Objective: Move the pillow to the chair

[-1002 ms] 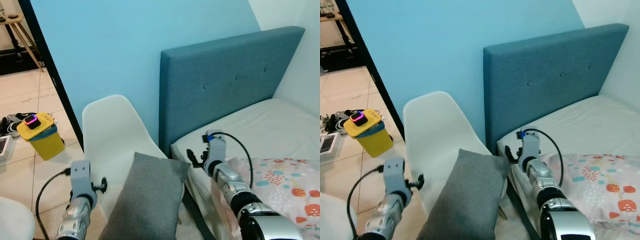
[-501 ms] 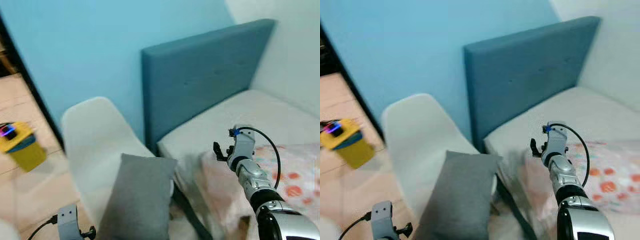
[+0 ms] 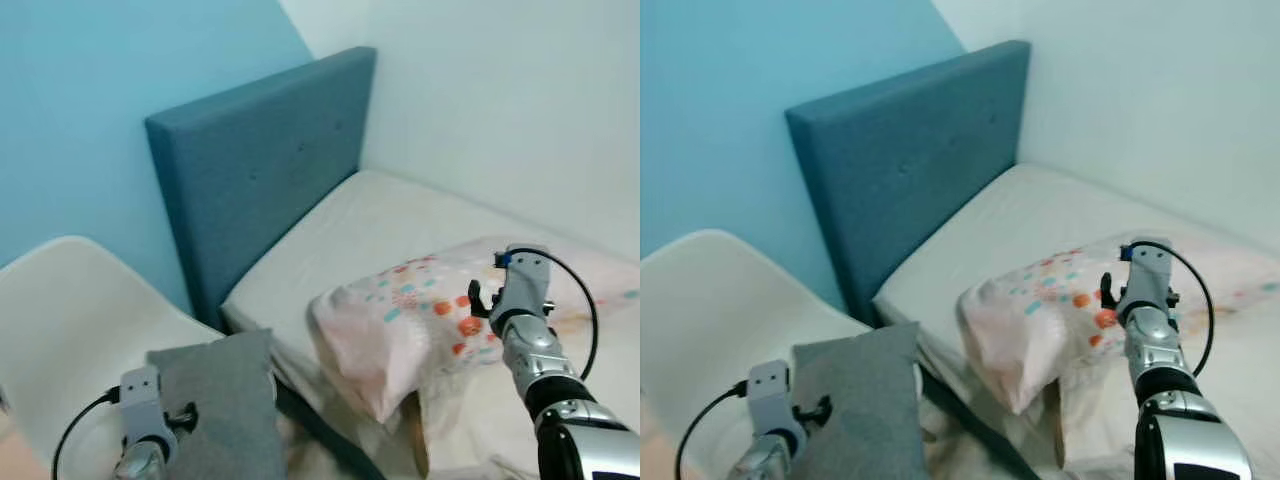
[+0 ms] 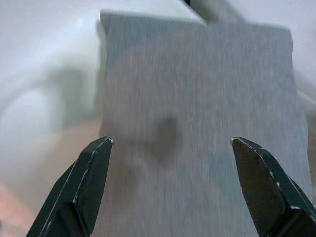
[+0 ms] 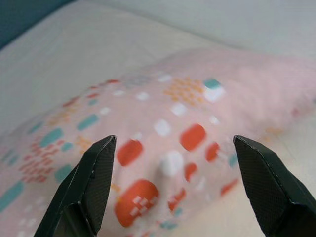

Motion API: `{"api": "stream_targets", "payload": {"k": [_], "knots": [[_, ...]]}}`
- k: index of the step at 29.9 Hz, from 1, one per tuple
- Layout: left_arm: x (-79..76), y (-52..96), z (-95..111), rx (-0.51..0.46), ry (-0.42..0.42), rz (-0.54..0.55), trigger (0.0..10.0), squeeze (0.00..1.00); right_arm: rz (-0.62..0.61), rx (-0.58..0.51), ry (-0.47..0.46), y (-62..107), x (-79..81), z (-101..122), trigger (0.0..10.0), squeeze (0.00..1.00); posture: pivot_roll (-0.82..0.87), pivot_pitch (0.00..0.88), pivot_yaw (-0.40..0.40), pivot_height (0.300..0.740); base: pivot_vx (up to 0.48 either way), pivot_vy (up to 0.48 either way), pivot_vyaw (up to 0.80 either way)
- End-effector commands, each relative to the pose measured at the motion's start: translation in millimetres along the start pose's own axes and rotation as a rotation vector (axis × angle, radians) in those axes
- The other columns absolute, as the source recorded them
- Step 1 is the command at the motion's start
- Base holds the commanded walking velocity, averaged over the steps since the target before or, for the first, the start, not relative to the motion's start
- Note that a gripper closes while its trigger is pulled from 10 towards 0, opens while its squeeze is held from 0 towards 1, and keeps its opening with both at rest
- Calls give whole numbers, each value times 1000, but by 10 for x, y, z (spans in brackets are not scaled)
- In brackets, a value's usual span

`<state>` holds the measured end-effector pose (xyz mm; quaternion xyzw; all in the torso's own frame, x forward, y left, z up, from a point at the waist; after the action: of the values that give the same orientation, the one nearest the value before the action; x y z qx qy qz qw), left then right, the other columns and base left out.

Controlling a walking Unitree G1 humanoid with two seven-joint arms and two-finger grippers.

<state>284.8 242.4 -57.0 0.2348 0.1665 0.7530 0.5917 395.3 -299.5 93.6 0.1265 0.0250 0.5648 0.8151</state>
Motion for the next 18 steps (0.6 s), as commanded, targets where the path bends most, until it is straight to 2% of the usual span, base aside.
{"api": "stream_targets", "payload": {"k": [1,5,7,15,18], "knots": [[-22,-11,55,-24,-32,-14,10000,0,-18,49,7,22,-46,-134,10000,0,-236,20,11,740,0,0,-675],[-83,-5,42,-26,-68,-36,10000,0,4,71,-19,40,24,-225,10000,0,-238,19,12,740,0,0,-667],[-102,0,36,-28,-82,-43,10000,0,22,78,-29,47,76,-256,10000,0,-238,17,15,740,0,-337,0],[-137,10,23,-33,-89,-58,10000,0,105,102,-93,71,322,-343,10000,0,-228,21,12,740,0,-480,0],[-136,11,17,-33,-90,-58,10000,0,103,122,-90,78,345,-386,10000,0,-228,25,13,740,0,-480,0]]}}
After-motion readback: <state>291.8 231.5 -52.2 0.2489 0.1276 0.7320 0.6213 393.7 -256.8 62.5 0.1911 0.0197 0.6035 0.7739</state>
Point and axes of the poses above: a point about 5 cm out from each wrist's last joint towards the gripper, its own y axis pointing back from the gripper into the wrist, its own z axis along the axis of the wrist's last joint, x = y × z, the point moved 5 cm from there along -y, pointing out of the wrist towards the gripper, and after that the axes turned 15 degrees about -y, right-handed, at the moved point
